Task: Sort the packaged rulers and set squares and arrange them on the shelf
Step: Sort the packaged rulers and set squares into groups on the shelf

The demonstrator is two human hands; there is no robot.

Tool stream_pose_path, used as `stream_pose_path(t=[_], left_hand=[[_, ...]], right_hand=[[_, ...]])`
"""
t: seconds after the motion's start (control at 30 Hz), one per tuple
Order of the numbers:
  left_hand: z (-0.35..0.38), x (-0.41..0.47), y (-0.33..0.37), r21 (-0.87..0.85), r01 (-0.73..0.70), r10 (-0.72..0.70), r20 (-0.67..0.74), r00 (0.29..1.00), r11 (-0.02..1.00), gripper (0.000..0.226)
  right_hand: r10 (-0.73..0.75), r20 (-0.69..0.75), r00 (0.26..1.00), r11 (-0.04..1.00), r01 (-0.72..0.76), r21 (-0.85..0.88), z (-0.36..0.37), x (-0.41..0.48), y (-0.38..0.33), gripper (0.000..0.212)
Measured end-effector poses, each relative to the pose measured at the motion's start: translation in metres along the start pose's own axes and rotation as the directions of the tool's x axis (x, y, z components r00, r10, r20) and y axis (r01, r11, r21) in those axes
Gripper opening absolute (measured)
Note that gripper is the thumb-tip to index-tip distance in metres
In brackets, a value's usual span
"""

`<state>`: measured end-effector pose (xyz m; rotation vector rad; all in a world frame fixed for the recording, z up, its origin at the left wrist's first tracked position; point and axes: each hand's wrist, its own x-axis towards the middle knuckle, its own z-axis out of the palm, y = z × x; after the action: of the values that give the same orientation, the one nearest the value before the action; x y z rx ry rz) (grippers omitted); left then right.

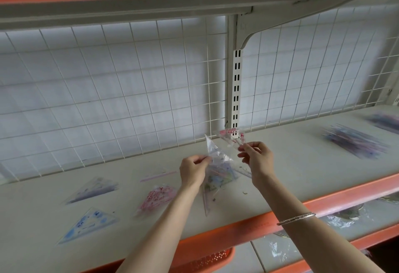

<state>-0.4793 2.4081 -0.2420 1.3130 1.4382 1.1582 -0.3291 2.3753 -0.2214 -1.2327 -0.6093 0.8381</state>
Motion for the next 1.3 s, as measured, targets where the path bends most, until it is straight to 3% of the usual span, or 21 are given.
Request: stream_pose_path(t=[0.13, 0.27, 0.5, 0.67, 0.8, 0.93, 1.07, 1.13, 1.2, 1.3], left_hand=[[-0.008, 0.003, 0.008, -0.269, 0.069, -0.066, 0.019, 0.998, 0.961, 0.014], [-0.013, 0.005, 0.014, -0.400, 0.096, -0.080, 0.055, 0.995, 0.912, 0.009], [-0.016, 0.004, 0.010, -0.379, 0.055, -0.039, 0.049, 0.998, 0.924, 0.002], [-0.020, 0.004, 0.007, -0.337, 0.015, -0.020, -0.011, 1.000, 0.941, 0.025], [-0.027, 0.002, 0.010, -0.412, 0.012, -0.008, 0.012, 1.000, 0.911, 0.039], [-0.034, 0.001, 0.011, -0.388, -0.001, -0.020, -0.051, 0.999, 0.922, 0.037], [-0.043, 0.002, 0.011, -0.290, -0.010, -0.011, -0.071, 0.997, 0.957, 0.022], [-0.048, 0.003, 0.011, -0.257, 0.003, -0.018, -0.058, 0.998, 0.966, 0.026], [-0.054, 0.002, 0.012, -0.298, 0.042, -0.050, -0.019, 0.999, 0.954, 0.031], [-0.063, 0.000, 0.015, -0.351, 0.096, -0.093, 0.023, 0.995, 0.931, 0.022]], right_hand=[[0.041, 0.013, 0.999, 0.997, -0.042, 0.068, 0.002, -0.001, -0.001, 0.012], [0.060, 0.037, 0.998, 0.994, -0.063, 0.093, 0.004, -0.002, 0.000, 0.005], [0.085, 0.081, 0.993, 0.986, -0.095, 0.135, 0.005, -0.005, 0.000, 0.008], [0.092, 0.118, 0.989, 0.984, -0.108, 0.142, 0.006, -0.008, -0.001, 0.011], [0.116, 0.146, 0.983, 0.978, -0.138, 0.155, 0.007, -0.011, -0.002, 0.012], [0.159, 0.193, 0.968, 0.967, -0.192, 0.165, 0.012, -0.015, -0.003, 0.014], [0.172, 0.255, 0.952, 0.956, -0.223, 0.189, 0.018, -0.019, 0.000, 0.014], [0.171, 0.276, 0.946, 0.955, -0.228, 0.188, 0.022, -0.020, 0.002, 0.012], [0.166, 0.295, 0.941, 0.955, -0.228, 0.191, 0.026, -0.022, 0.005, 0.012], [0.134, 0.296, 0.946, 0.964, -0.193, 0.180, 0.033, -0.025, 0.007, 0.012]])
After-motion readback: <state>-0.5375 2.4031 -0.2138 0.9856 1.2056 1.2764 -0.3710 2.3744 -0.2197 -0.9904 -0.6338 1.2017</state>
